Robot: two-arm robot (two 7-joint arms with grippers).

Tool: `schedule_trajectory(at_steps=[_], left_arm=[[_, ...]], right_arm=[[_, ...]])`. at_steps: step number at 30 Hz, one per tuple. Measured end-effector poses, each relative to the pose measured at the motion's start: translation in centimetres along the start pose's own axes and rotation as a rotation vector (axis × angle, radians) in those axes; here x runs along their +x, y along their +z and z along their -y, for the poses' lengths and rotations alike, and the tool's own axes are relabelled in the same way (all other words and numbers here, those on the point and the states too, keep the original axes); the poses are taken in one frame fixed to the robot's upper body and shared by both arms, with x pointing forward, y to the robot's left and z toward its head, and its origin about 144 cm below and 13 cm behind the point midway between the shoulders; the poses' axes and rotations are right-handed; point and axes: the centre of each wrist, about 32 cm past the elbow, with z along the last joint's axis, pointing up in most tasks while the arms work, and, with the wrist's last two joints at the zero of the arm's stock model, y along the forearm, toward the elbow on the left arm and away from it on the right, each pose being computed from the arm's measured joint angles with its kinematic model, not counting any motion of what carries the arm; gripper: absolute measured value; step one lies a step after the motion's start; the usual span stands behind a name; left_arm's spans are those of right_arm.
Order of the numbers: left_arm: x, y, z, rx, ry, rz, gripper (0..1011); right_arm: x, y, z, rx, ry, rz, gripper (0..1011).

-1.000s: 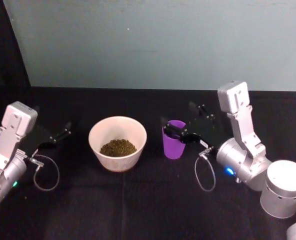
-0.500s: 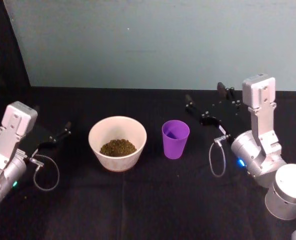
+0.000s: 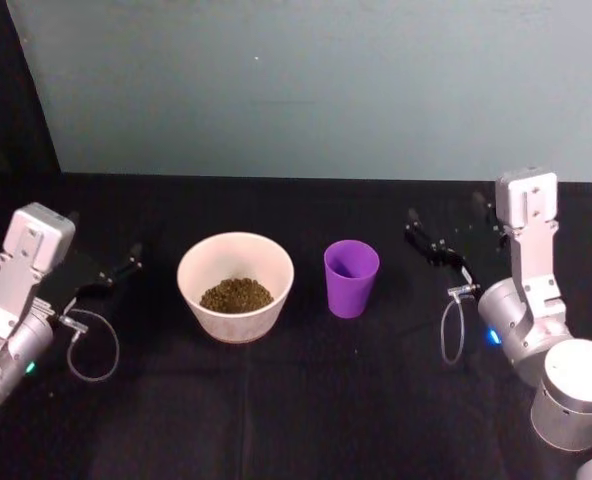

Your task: Pick up the cup and pour the mung beans from the cup into the bowl.

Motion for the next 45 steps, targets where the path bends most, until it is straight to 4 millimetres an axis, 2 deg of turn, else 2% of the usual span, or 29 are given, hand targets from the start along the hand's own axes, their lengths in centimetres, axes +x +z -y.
schedule_trajectory(at_steps=[11,45], left_arm=[[0.00,0.00,0.00,0.000,0.000,0.000,1011],[0.00,0.00,0.00,0.000,0.000,0.000,1011]], right_arm=[[0.39,-1.15,-0.36,-0.076,0.004,0.004,1003],[0.34,-1.12,-0.35,-0.074,0.008,0.004,1003]])
